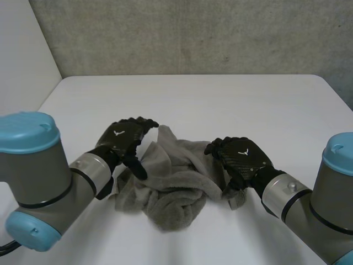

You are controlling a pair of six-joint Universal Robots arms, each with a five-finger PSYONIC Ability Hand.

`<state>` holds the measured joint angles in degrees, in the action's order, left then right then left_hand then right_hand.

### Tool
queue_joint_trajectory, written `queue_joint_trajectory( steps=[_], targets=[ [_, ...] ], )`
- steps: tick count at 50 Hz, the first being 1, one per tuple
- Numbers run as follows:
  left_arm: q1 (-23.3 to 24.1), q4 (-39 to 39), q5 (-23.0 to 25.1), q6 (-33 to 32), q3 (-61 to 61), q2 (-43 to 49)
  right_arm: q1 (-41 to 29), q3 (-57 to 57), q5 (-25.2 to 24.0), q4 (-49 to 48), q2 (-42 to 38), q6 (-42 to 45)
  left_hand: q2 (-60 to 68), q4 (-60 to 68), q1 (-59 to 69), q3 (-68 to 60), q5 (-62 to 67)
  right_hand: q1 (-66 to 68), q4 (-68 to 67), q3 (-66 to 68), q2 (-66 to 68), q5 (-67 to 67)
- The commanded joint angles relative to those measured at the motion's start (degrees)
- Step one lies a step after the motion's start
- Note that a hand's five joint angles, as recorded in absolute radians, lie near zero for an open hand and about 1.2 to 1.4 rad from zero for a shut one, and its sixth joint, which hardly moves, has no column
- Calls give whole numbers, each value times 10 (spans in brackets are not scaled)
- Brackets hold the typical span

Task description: Fold the towel.

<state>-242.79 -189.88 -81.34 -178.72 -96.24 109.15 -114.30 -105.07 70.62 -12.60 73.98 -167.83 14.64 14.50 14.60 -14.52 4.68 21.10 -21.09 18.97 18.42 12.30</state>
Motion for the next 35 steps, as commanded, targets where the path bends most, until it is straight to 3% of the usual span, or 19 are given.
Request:
queue_joint_trajectory(
  steps=[1, 13, 18, 20, 23, 26, 28, 29, 30, 31, 35],
  targets=[
    [29, -1, 0, -28, 12, 33, 0, 6, 1, -19, -22, 14, 40, 41, 40, -41, 39, 8, -8, 29, 34, -4],
    [57, 0, 0, -123, 9, 60, 9, 7, 5, -11, -53, 119, 45, 46, 45, -46, 44, -11, 11, 10, 16, -23],
    [57, 1, -2, -131, 7, 63, 8, 10, 4, -11, -68, 132, 151, 152, 151, -152, 150, -11, 11, 10, 16, -23],
    [57, 1, -3, -131, 7, 63, 8, 13, 2, -11, -73, 135, 298, 299, 298, -299, 298, -1, 1, 20, 26, -13],
    [57, 1, -5, -131, 7, 64, 8, 15, 2, -12, -76, 139, 373, 374, 373, -374, 372, 11, -11, 32, 38, -1],
    [57, 3, -3, -132, 11, 68, 8, 22, 2, -14, -85, 160, 486, 487, 486, -487, 485, 98, -99, 120, 125, 86],
    [57, 7, -3, -132, 19, 75, 8, 35, 4, -16, -96, 191, 554, 556, 555, -555, 554, 353, -353, 374, 379, 341],
    [57, 7, -3, -132, 19, 75, 8, 35, 4, -16, -96, 191, 555, 556, 555, -556, 554, 354, -354, 375, 381, 342],
    [57, 8, -4, -135, 25, 77, 8, 47, 2, -16, -103, 206, 615, 616, 615, -616, 614, 532, -532, 554, 559, 520],
    [57, 8, -7, -138, 32, 77, 8, 60, 1, -16, -111, 217, 653, 655, 654, -654, 653, 588, -589, 610, 615, 576],
    [56, 6, -10, -154, 55, 75, 6, 94, 4, -17, -127, 224, 654, 655, 654, -655, 653, 589, -589, 610, 616, 577]
  ],
)
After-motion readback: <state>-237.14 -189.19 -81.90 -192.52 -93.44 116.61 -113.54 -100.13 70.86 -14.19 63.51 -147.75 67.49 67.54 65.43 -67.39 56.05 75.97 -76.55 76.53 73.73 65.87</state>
